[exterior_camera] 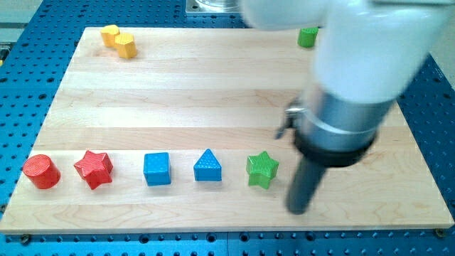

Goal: Adjust the green star on the right side of the triangle

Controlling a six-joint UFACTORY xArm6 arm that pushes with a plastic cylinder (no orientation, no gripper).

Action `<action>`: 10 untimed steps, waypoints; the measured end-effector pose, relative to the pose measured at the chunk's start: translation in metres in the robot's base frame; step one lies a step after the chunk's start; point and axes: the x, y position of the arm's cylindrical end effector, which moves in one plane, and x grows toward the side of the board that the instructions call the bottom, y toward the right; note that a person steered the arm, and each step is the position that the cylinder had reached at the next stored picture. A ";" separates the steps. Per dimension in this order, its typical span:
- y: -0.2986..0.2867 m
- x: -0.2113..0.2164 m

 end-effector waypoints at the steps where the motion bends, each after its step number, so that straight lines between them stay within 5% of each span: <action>1: -0.018 -0.015; 4: -0.056 -0.037; 5: 0.023 -0.006; 6: 0.069 -0.096; 9: -0.010 -0.084; 10: 0.039 -0.105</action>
